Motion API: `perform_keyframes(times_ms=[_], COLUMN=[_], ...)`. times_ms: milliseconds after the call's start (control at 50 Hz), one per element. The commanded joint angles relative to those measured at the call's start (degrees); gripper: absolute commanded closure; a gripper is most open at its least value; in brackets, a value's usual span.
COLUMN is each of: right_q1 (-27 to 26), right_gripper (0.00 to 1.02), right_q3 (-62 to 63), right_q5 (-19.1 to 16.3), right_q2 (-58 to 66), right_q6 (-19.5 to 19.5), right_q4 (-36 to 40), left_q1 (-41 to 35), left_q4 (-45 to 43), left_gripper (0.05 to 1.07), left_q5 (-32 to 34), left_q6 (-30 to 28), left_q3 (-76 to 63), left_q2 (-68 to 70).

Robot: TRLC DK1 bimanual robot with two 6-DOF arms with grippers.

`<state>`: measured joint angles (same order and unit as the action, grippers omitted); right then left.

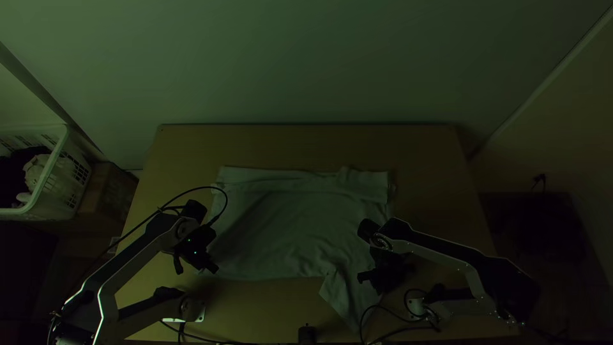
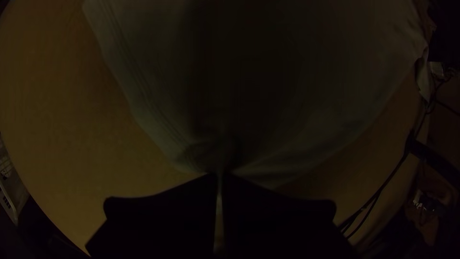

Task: Fold the t-shirt

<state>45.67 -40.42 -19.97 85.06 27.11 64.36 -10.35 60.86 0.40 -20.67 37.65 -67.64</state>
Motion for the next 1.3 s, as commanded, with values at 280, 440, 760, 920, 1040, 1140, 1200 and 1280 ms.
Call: perform_keyframes(times_ms=[280, 440, 760, 920, 1040, 1140, 1200, 1280], right_q1=[-7.53, -11.48, -13.59, -14.47, -15.35, -16.23, -17.37, -18.86], right_gripper=[1.00, 1.00, 1.00, 1.00, 1.00, 1.00, 1.00, 1.00], right_q3=[-3.70, -4.49, -7.83, -11.26, -13.72, -15.56, -16.70, -18.29], right_q5=[4.23, 7.13, 11.70, 11.70, 11.70, 11.79, 11.79, 12.58], right_q2=[-4.46, -5.34, -6.13, -6.22, -5.87, -5.34, -4.99, -4.28], right_q6=[-4.70, -6.55, -7.07, -7.07, -7.07, -7.16, -7.34, -8.13], right_q4=[5.60, 8.42, 10.70, 10.79, 10.88, 10.88, 10.88, 10.88], left_q1=[6.83, 9.73, 11.93, 11.93, 11.93, 12.02, 11.93, 11.93], left_q4=[-0.22, -0.22, -0.92, -0.92, -0.83, -0.74, -0.74, -0.74], left_gripper=[1.04, 1.04, 1.04, 1.04, 1.04, 1.04, 1.04, 1.04], left_q5=[-0.32, -0.32, -0.32, 0.04, 1.00, 1.00, 1.00, 1.09], left_q6=[-4.91, -6.84, -8.34, -7.90, -7.28, -7.11, -6.93, -6.76], left_q3=[1.11, 2.17, 3.57, 6.82, 9.90, 12.27, 13.86, 15.96], left_q2=[0.93, 0.93, 1.02, 0.49, -0.83, -2.15, -3.12, -4.52])
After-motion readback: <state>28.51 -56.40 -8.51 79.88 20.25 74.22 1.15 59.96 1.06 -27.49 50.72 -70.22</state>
